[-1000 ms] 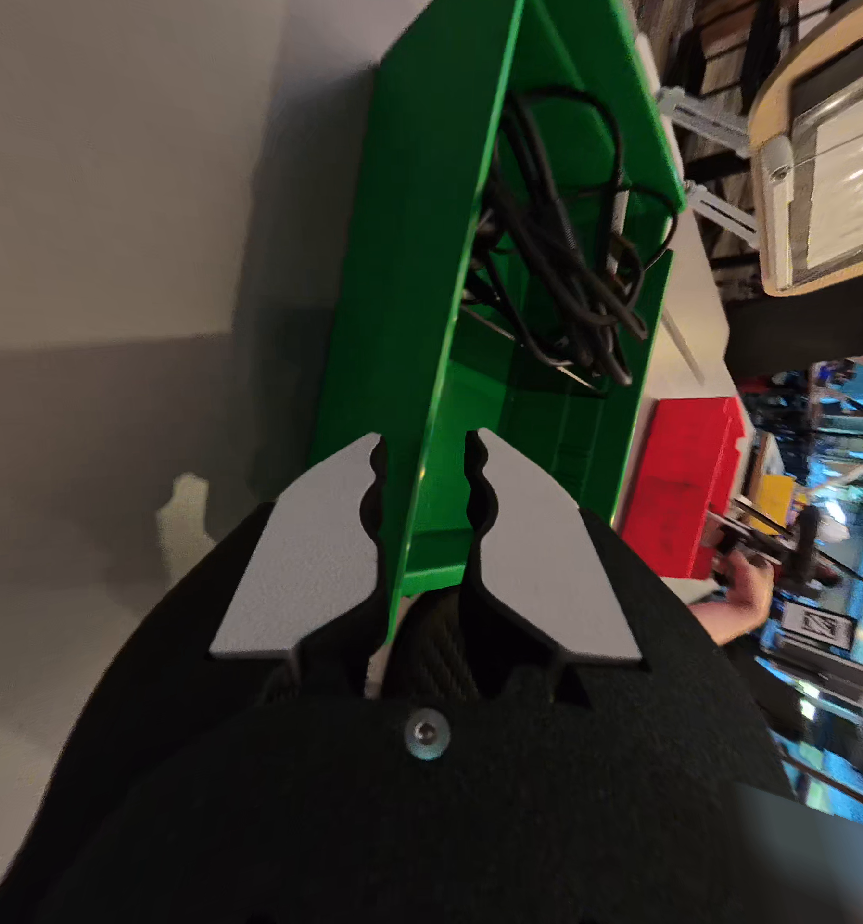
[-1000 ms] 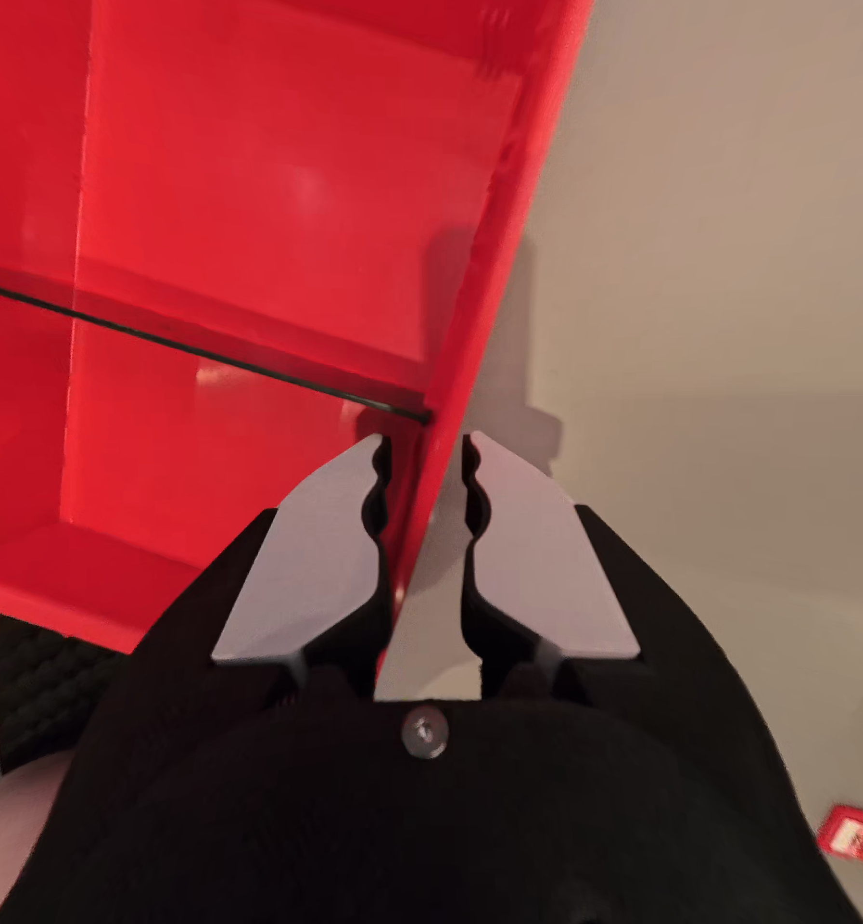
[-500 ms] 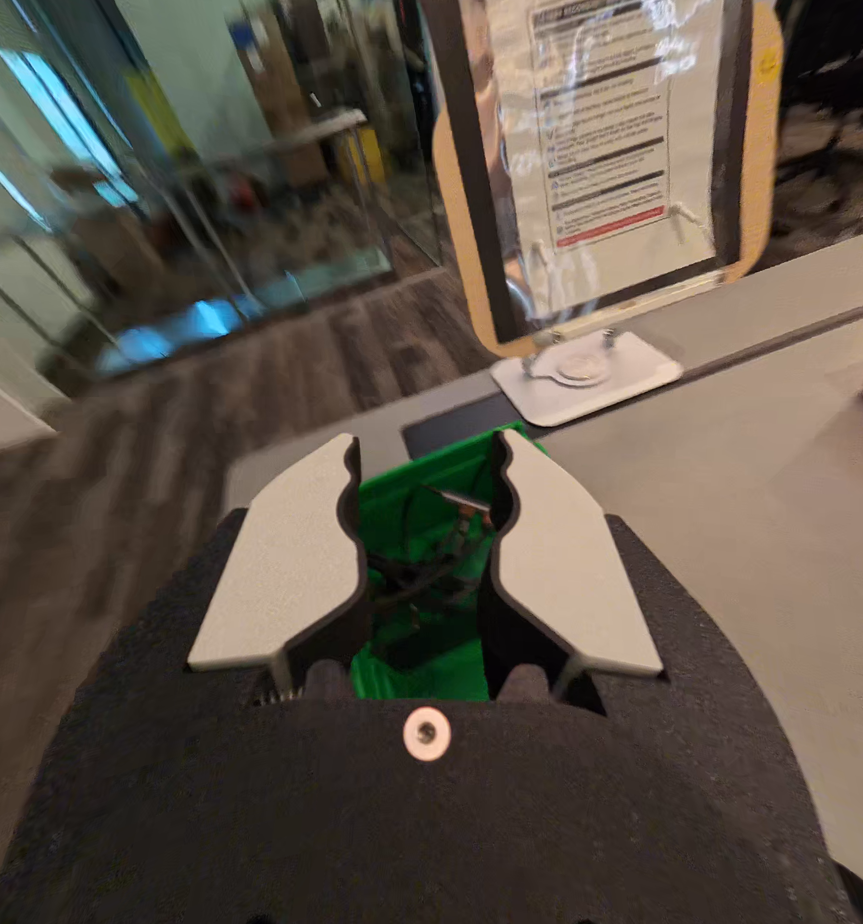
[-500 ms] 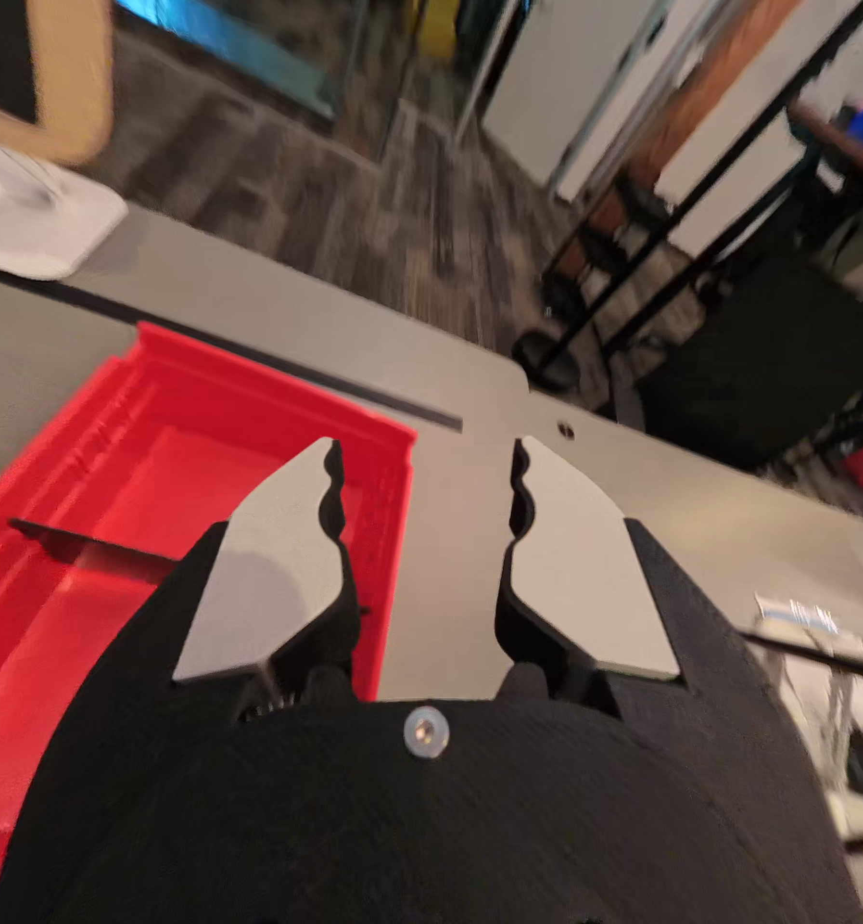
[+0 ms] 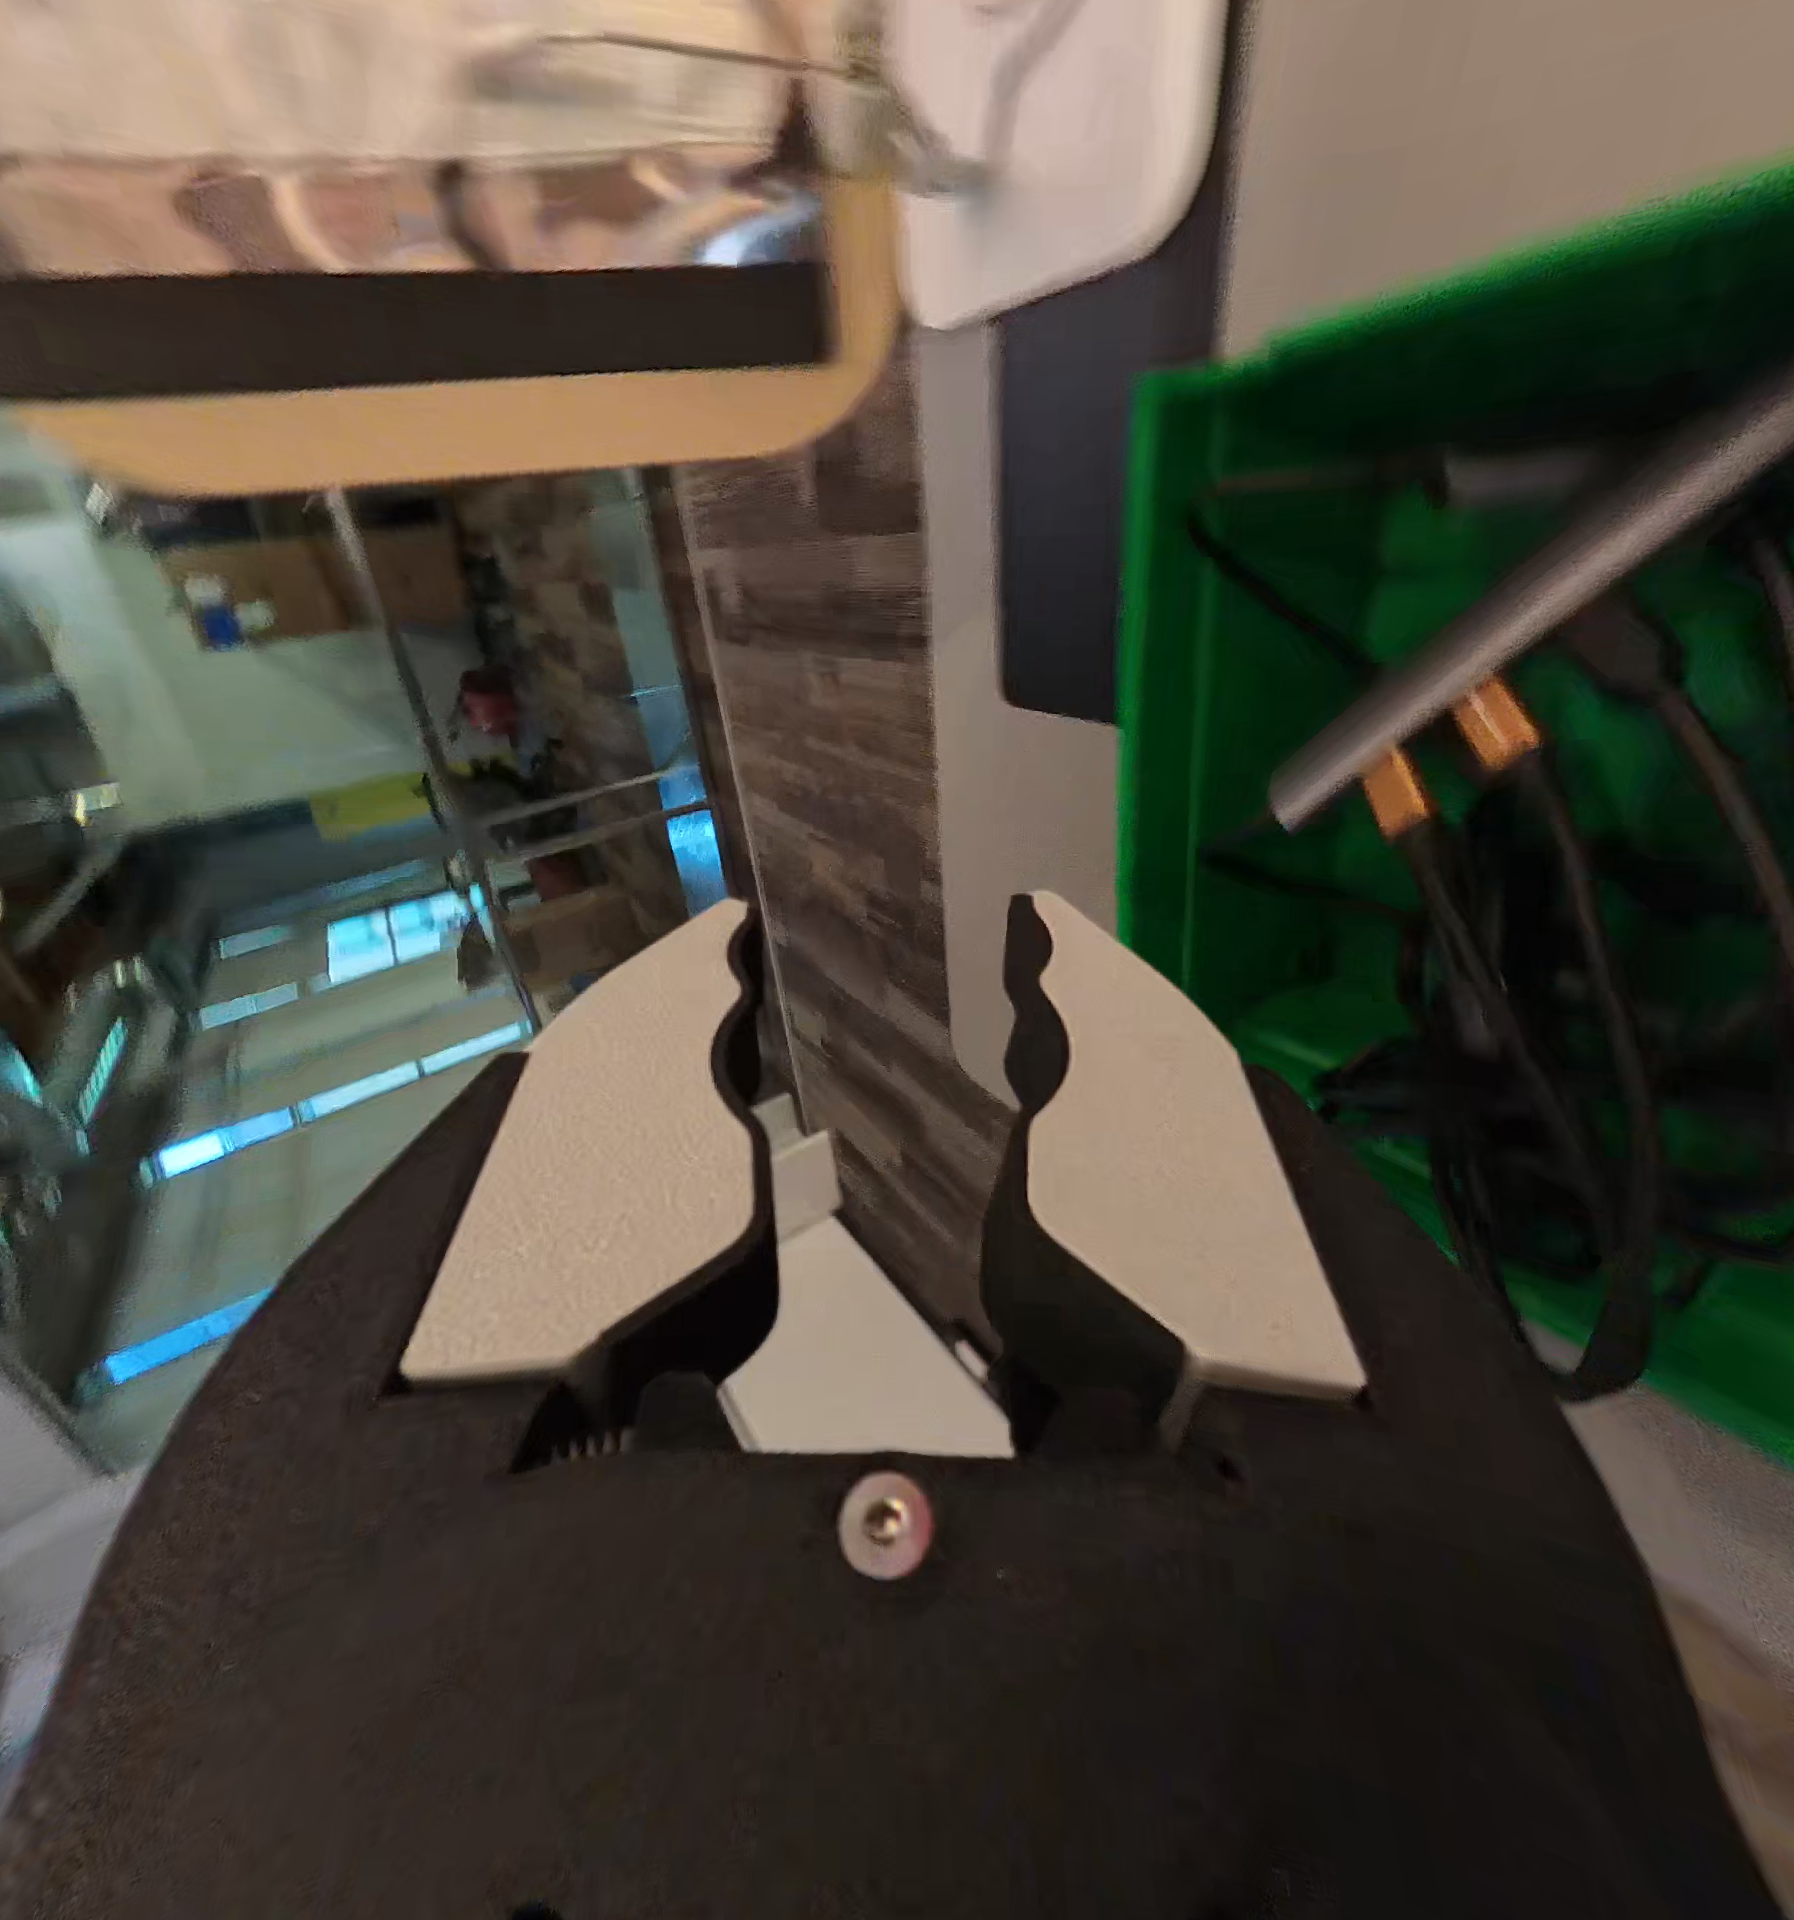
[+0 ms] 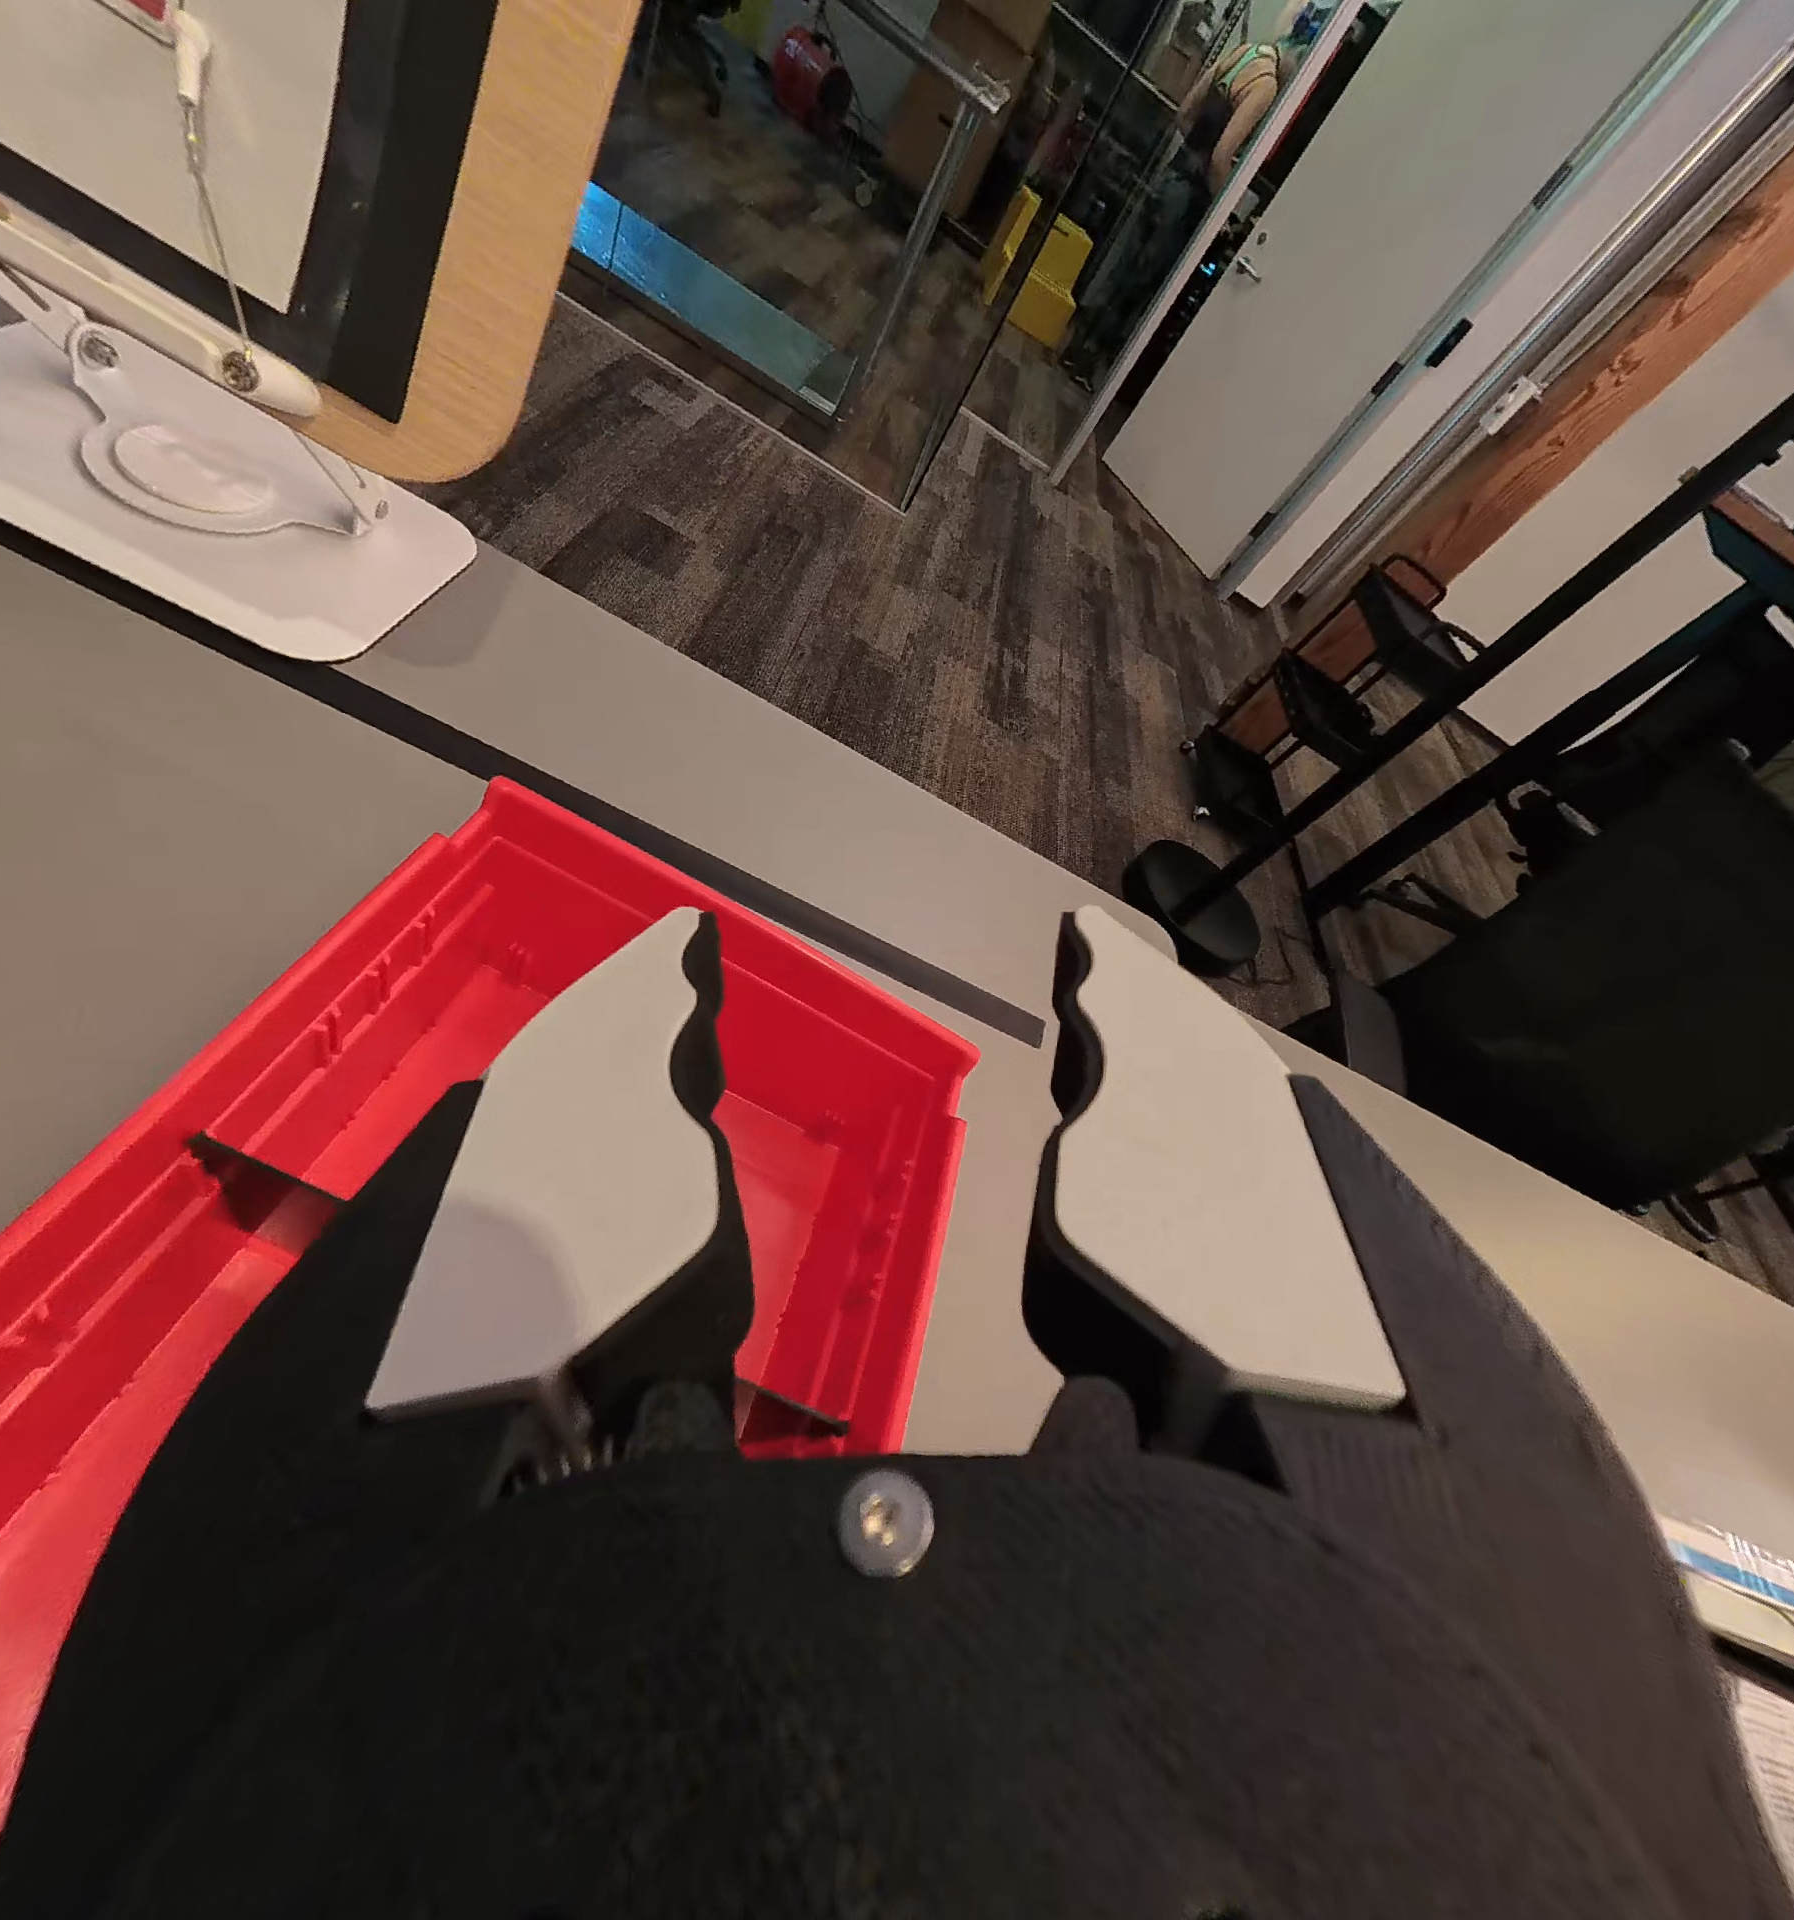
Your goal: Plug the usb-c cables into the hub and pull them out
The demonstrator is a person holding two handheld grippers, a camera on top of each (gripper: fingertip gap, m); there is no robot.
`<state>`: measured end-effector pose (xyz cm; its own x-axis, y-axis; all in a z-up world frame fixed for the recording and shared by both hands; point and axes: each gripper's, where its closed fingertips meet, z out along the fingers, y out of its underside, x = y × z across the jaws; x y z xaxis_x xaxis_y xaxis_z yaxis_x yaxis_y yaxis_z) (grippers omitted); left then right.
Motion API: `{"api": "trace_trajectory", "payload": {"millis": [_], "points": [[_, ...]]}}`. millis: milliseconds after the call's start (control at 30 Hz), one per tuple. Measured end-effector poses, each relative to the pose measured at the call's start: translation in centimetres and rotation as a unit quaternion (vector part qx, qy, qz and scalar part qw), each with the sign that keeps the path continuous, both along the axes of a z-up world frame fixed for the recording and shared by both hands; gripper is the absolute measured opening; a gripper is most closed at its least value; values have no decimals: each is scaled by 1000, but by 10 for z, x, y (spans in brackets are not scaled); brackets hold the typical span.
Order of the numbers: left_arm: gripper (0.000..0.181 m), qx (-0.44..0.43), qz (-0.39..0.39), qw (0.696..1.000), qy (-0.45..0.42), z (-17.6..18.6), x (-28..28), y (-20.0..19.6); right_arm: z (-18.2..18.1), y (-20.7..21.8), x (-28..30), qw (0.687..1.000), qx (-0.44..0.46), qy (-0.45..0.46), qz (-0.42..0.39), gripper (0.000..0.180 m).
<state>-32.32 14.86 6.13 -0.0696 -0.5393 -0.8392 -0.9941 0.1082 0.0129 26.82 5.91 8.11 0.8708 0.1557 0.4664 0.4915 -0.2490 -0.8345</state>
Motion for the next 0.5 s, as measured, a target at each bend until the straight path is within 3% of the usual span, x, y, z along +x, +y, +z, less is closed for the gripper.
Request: {"api": "trace_trajectory", "payload": {"millis": [200,500], "points": [[52,-137,-90,978,131,-80,-15,-7,5,2,-28,998,24,-43,39,50],[40,-160,-209,946,190,-125,-16,6,6,3,-51,995,25,-71,62,46]]}}
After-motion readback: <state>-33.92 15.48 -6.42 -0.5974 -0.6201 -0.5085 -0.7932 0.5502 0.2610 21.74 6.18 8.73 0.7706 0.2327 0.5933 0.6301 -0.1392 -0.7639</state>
